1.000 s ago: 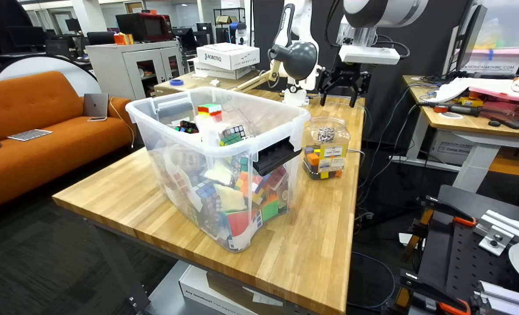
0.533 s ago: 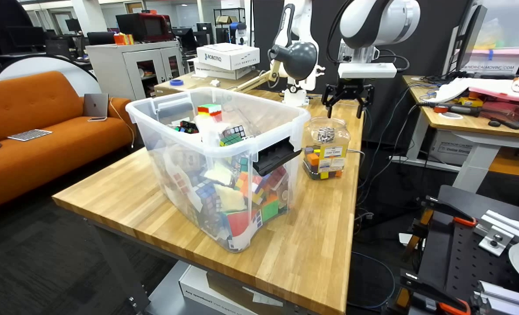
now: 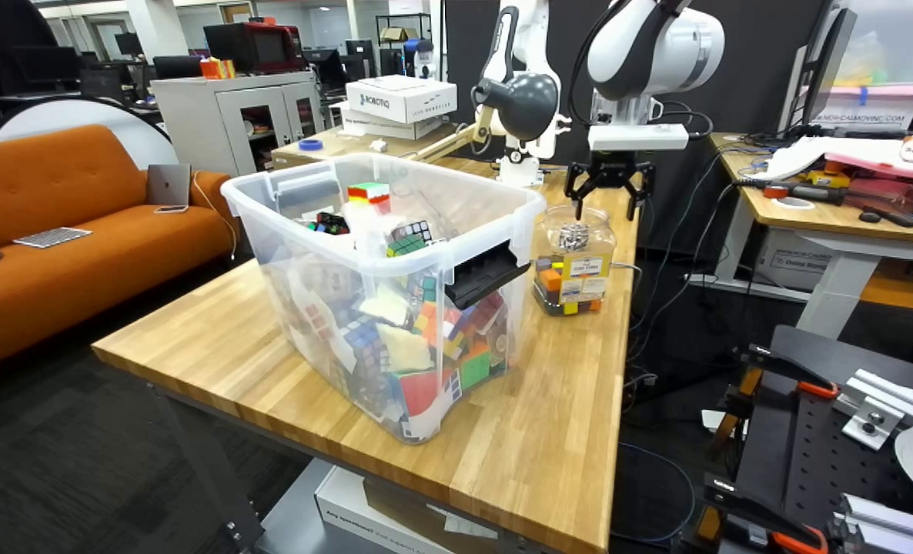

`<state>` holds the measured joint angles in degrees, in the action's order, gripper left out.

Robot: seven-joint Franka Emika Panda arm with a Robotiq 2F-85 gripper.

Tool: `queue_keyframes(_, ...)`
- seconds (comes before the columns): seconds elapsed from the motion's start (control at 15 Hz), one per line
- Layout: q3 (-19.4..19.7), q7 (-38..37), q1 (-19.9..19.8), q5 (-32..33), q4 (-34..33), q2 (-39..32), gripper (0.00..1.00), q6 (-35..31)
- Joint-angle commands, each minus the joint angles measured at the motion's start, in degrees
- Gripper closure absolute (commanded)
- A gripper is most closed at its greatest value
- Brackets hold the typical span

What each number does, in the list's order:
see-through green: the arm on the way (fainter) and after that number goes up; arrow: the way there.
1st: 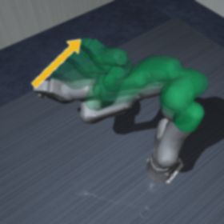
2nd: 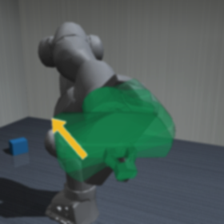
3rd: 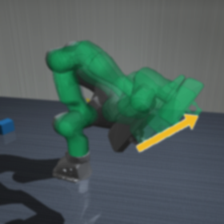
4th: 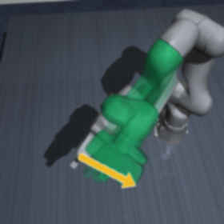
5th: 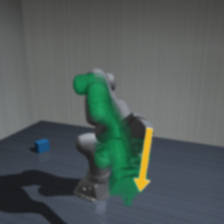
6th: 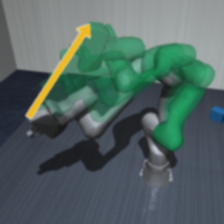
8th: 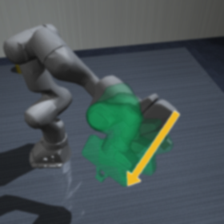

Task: Move the clear container to the left

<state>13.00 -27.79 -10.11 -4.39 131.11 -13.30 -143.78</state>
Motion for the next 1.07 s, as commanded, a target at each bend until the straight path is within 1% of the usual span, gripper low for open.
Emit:
queue_keyframes(0.0, 0.6, -0.1, -0.1, -2.1, -2.3, -2.2, 0.0, 2.4)
queue_keyframes(0.13, 0.9, 0.1, -0.1, -2.7, -2.5, -3.0, 0.03, 2.6)
queue_keyframes(0.2, 1.1, 0.1, -0.1, -2.8, -2.7, -3.4, 0.02, 2.7)
queue_keyframes(0.33, 1.3, 0.2, -0.2, -3.2, -2.8, -3.8, 0.12, 3.0)
queue_keyframes(0.4, 1.4, 0.2, -0.2, -3.4, -2.9, -3.9, 0.29, 3.0)
queue_keyframes(0.6, 1.5, 0.0, -0.1, -3.8, -2.7, -4.1, 0.48, 2.1)
queue_keyframes(0.8, 1.5, 0.0, -0.1, -4.3, -2.6, -4.1, 0.71, 2.0)
queue_keyframes(1.0, 1.5, 0.2, 0.0, -4.2, -2.6, -3.7, 0.9, 2.0)
